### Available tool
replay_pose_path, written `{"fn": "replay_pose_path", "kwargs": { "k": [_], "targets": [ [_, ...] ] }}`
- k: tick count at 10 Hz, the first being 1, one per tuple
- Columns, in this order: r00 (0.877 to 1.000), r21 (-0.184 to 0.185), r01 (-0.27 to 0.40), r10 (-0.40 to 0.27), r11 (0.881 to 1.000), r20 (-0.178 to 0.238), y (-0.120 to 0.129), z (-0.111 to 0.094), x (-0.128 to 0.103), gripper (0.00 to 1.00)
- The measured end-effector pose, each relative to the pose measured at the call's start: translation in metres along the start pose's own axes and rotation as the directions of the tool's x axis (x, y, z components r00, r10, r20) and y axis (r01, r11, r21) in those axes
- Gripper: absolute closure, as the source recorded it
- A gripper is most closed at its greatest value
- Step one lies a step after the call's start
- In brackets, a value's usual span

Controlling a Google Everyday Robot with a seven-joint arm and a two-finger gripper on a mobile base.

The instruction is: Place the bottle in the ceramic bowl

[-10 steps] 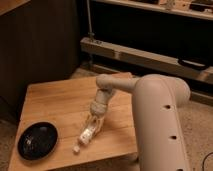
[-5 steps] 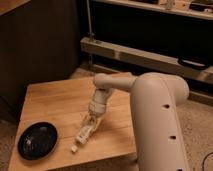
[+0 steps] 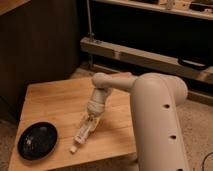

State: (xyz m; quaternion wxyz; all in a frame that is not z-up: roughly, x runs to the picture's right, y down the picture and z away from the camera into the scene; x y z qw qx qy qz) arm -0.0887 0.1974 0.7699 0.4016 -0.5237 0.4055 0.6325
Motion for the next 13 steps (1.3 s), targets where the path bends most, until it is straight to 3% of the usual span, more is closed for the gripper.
{"fn": "replay_pose_path", "kwargs": {
  "k": [2, 5, 9, 13],
  "targets": [
    [0.998, -0.021, 0.057, -0.058, 0.998, -0.032, 0.011, -0.023, 0.019, 1.0],
    [0.989, -0.012, 0.133, -0.133, 0.991, -0.062, 0.031, -0.051, 0.043, 1.0],
    [0.968, 0.008, 0.225, -0.223, 0.974, -0.119, 0.065, -0.04, 0.058, 1.0],
    [0.929, 0.021, 0.34, -0.332, 0.94, -0.166, 0.115, -0.017, 0.09, 1.0]
  ]
}}
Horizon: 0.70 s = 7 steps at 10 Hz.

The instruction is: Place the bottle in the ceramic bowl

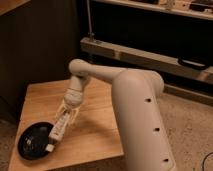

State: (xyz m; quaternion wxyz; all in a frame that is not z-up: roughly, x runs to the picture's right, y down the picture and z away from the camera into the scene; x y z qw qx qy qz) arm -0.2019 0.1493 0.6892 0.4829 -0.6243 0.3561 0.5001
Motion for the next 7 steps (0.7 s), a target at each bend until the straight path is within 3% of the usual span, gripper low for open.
{"fn": "replay_pose_path", "kwargs": {
  "k": [7],
  "targets": [
    [0.993, 0.059, 0.115, -0.113, 0.992, -0.026, 0.081, 0.033, -0.007, 1.0]
  ]
}}
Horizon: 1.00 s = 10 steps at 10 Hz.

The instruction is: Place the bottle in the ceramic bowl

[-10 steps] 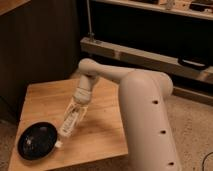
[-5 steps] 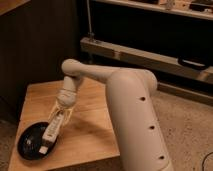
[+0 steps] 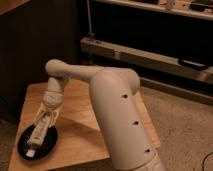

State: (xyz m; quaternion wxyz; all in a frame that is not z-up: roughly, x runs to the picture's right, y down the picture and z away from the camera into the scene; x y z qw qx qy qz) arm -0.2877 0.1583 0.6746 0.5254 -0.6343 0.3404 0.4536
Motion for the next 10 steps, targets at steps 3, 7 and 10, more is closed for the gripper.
{"fn": "replay_pose_path", "kwargs": {
  "k": [3, 7, 10],
  "targets": [
    [1.0, 0.023, 0.021, -0.022, 1.0, 0.018, 0.02, 0.011, -0.004, 0.77],
    [0.998, 0.026, 0.021, -0.023, 0.999, 0.055, 0.019, 0.017, -0.007, 0.36],
    [0.997, 0.003, 0.011, -0.011, 1.0, 0.082, 0.01, 0.015, -0.01, 0.22]
  ]
}}
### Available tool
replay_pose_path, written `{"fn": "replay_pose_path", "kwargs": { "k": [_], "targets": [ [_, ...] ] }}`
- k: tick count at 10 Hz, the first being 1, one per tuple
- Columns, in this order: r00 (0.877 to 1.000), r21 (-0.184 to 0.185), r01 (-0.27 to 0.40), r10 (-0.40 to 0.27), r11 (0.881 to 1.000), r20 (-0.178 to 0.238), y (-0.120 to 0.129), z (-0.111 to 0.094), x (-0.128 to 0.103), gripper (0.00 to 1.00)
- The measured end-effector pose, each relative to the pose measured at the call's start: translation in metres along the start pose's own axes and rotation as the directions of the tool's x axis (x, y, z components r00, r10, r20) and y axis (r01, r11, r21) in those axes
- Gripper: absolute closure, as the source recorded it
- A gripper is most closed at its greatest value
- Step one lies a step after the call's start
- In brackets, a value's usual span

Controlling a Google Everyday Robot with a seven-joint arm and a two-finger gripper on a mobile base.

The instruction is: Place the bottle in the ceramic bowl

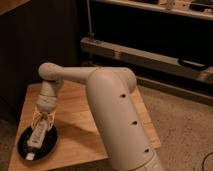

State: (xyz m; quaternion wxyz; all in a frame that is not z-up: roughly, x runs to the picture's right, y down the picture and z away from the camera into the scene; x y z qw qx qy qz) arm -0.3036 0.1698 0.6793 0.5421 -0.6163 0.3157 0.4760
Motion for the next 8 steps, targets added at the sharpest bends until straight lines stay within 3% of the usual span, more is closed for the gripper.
{"fn": "replay_pose_path", "kwargs": {
  "k": [8],
  "targets": [
    [1.0, 0.002, 0.003, -0.003, 1.0, -0.001, 0.0018, 0.001, 0.0003, 0.22]
  ]
}}
